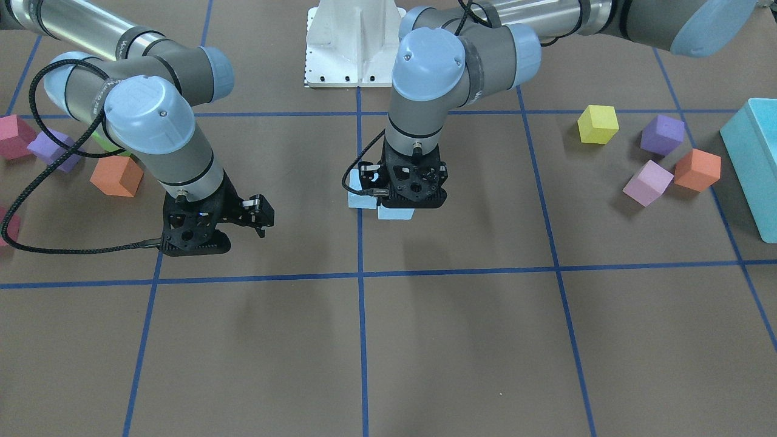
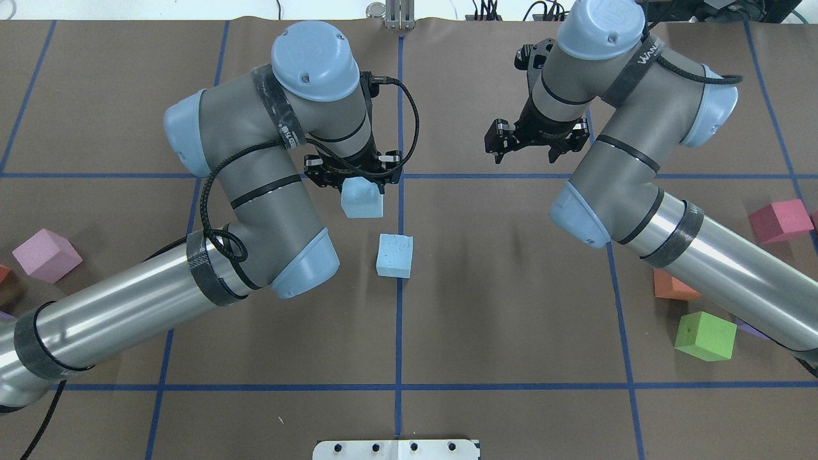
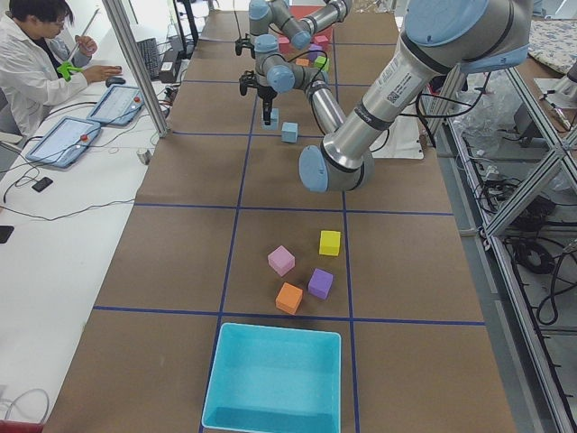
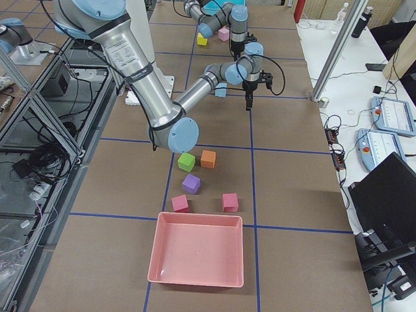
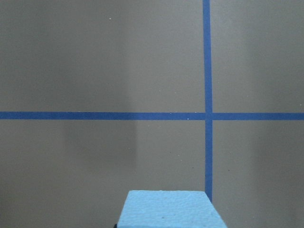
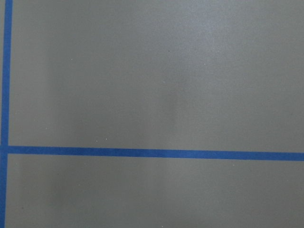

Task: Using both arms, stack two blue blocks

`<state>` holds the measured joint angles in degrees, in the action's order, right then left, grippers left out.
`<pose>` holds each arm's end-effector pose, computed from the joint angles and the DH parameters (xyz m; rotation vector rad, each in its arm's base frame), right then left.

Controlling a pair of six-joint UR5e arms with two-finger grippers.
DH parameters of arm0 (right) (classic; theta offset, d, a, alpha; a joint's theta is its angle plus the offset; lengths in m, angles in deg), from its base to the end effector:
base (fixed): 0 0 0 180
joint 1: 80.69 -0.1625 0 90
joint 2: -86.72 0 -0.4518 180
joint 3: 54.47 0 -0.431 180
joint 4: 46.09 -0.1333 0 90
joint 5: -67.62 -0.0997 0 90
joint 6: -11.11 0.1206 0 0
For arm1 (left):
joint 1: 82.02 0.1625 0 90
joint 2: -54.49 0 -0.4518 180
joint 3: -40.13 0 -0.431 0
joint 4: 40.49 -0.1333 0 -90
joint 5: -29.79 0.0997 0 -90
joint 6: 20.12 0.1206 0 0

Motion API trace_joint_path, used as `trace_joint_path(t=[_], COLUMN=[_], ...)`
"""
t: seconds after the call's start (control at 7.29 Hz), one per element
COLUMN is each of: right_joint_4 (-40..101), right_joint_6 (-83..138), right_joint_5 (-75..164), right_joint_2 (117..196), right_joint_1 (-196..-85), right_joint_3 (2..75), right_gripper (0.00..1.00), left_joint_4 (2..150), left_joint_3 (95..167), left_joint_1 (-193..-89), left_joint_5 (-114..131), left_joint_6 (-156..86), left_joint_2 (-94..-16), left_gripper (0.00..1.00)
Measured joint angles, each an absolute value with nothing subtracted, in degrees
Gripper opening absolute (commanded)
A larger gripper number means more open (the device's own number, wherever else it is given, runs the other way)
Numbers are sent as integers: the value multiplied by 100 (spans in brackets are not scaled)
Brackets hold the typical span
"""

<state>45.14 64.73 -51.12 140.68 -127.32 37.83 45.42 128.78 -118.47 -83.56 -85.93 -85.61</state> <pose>-0.4583 -0.5949 0.2846 0.0577 -0.7944 0.0069 0.5762 -0.5319 0.1369 0.0542 0.8576 -0.0419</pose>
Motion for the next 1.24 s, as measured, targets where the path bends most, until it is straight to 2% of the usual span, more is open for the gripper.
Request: trace_joint_path(t=[0.82, 1.24], right_joint_4=[4514, 4514], right_joint_6=[6472, 6473], right_joint_5=[-5112, -5112], right_joint_2=[14073, 14076], right_joint_1=[-12736, -12736], right_joint_3=[3789, 3790], right_gripper=[100, 100], left_joint_4=[4450, 4469], left_joint_3=[12869, 12864], left_joint_1=[-11393, -11344], left_joint_5=[-8260, -8262], left_joint_6=[-8768, -8765], left_joint_2=[-8639, -8640], left_gripper=[67, 76])
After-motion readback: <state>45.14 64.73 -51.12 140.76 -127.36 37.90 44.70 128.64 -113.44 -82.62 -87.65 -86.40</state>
